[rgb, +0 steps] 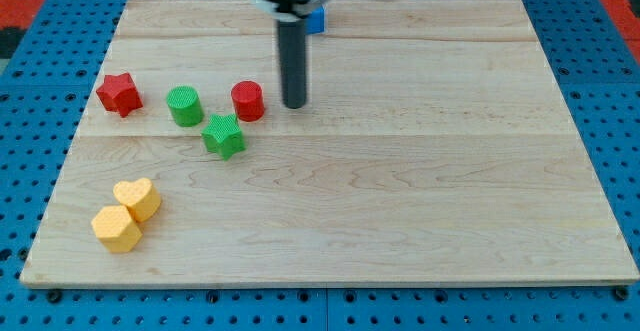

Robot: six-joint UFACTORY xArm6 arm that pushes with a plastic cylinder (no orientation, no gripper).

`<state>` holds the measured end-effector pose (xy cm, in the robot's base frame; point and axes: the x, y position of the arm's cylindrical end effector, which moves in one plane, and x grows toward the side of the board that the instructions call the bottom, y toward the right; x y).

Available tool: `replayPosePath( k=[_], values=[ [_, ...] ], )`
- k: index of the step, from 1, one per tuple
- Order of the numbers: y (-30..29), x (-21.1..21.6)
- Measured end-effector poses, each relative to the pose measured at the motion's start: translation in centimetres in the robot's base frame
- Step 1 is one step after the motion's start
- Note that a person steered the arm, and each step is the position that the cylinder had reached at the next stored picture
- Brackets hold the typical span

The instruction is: Point your arm at green circle

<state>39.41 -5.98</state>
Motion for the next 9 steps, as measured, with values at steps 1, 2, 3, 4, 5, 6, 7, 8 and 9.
replayPosePath(
  k=[1, 2, 3, 4, 5, 6, 7, 8, 9],
  values=[
    [-5.6, -0.2],
    [-10.6, -1.6],
    [-13.4, -2.3],
    [-12.5, -7.2],
    [-19.4, -9.1],
    [-24.5, -8.7],
    [-24.4, -4.3],
    [-24.5, 3.8],
    [-24.5, 7.0]
  ],
)
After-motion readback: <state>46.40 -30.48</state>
